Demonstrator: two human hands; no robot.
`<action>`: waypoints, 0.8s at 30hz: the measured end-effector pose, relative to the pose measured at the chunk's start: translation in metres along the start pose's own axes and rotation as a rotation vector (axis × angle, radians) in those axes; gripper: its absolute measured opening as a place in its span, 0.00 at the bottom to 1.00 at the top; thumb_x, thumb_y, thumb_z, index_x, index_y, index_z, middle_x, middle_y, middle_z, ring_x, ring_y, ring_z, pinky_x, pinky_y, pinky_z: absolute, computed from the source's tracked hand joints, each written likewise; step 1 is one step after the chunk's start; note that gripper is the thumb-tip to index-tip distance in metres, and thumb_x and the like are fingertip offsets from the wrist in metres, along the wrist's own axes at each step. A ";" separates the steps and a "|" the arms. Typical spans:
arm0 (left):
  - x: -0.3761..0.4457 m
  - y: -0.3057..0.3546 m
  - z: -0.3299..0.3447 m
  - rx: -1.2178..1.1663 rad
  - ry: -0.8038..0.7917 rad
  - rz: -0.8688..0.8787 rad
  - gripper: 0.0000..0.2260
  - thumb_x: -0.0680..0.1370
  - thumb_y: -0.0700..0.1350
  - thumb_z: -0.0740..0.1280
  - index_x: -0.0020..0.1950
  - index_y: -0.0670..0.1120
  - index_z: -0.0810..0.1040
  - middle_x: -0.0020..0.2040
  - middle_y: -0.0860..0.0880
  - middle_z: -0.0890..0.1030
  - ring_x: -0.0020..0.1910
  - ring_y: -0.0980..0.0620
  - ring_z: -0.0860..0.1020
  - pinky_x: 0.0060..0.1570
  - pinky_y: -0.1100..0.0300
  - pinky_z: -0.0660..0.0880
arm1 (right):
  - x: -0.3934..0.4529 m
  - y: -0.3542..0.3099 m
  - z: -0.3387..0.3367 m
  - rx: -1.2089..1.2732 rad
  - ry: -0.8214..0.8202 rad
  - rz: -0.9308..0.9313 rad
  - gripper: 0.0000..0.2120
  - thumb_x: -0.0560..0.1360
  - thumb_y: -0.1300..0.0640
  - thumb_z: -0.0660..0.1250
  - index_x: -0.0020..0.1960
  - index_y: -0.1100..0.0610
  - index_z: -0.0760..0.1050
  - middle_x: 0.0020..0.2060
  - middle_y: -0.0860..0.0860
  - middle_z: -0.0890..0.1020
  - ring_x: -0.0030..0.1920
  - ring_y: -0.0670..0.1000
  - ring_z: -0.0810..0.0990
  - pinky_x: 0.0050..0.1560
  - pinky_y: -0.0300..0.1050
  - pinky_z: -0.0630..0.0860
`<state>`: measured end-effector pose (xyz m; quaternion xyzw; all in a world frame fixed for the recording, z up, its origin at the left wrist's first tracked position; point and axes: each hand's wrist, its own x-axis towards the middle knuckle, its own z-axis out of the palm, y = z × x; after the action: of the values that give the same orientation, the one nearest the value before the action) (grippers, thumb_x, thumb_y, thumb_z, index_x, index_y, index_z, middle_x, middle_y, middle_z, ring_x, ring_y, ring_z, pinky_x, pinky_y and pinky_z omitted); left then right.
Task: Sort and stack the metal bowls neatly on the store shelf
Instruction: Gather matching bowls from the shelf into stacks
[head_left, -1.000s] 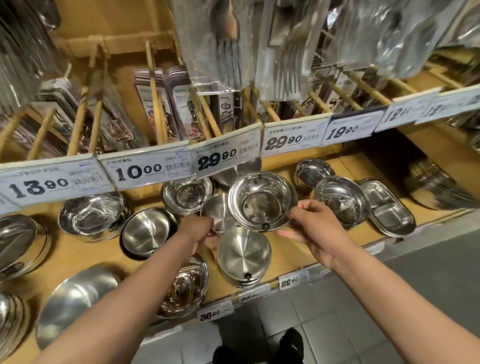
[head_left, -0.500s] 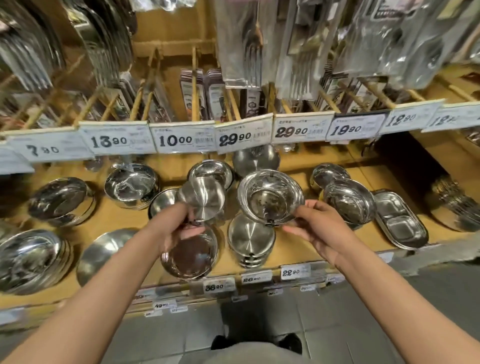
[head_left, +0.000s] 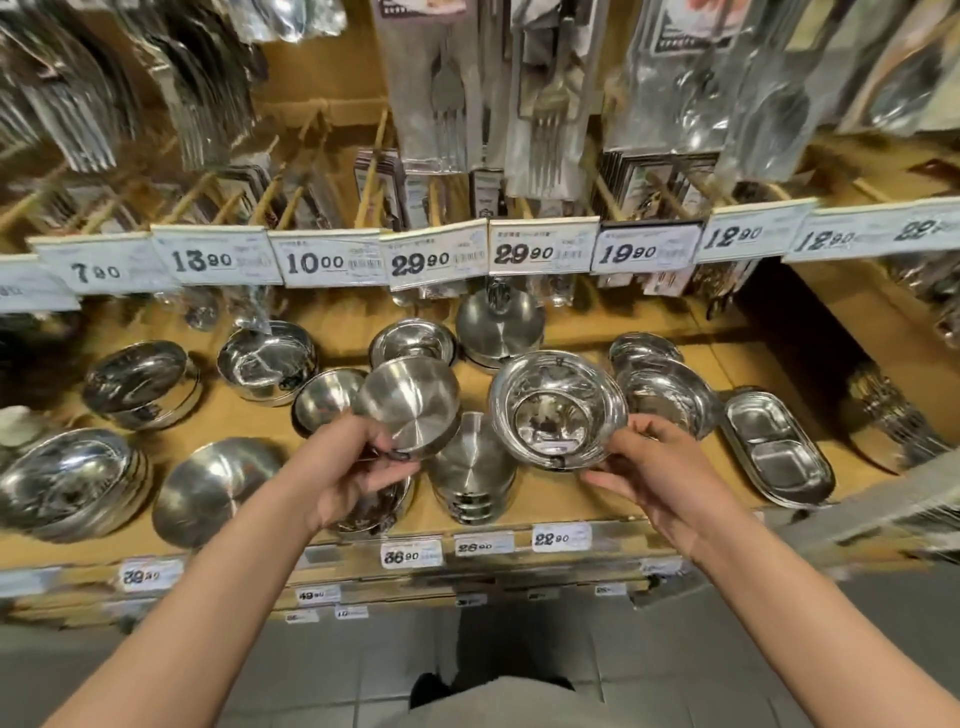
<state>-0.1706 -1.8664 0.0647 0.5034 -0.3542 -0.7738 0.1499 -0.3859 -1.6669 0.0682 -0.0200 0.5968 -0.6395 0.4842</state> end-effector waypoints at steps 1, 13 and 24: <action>-0.002 -0.001 -0.002 -0.007 0.029 0.010 0.15 0.78 0.28 0.59 0.62 0.41 0.71 0.55 0.37 0.79 0.49 0.40 0.84 0.41 0.49 0.83 | 0.000 0.004 -0.003 -0.015 -0.011 0.006 0.04 0.78 0.70 0.66 0.49 0.62 0.74 0.33 0.55 0.86 0.36 0.53 0.87 0.32 0.42 0.84; -0.056 -0.029 -0.091 -0.188 0.340 0.146 0.06 0.82 0.34 0.60 0.59 0.39 0.72 0.52 0.37 0.81 0.37 0.45 0.87 0.31 0.58 0.83 | 0.015 0.037 0.063 -0.133 -0.202 0.039 0.12 0.77 0.72 0.65 0.57 0.60 0.71 0.53 0.62 0.85 0.49 0.61 0.87 0.37 0.45 0.85; -0.073 -0.023 -0.275 -0.151 0.440 0.261 0.08 0.82 0.37 0.64 0.61 0.44 0.75 0.54 0.41 0.85 0.40 0.48 0.87 0.36 0.58 0.84 | 0.013 0.117 0.228 -0.298 -0.180 0.036 0.11 0.77 0.69 0.66 0.59 0.67 0.74 0.49 0.66 0.86 0.44 0.62 0.88 0.44 0.51 0.86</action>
<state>0.1081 -1.9161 0.0311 0.5967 -0.3164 -0.6441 0.3590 -0.1855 -1.8240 0.0349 -0.1381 0.6396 -0.5306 0.5387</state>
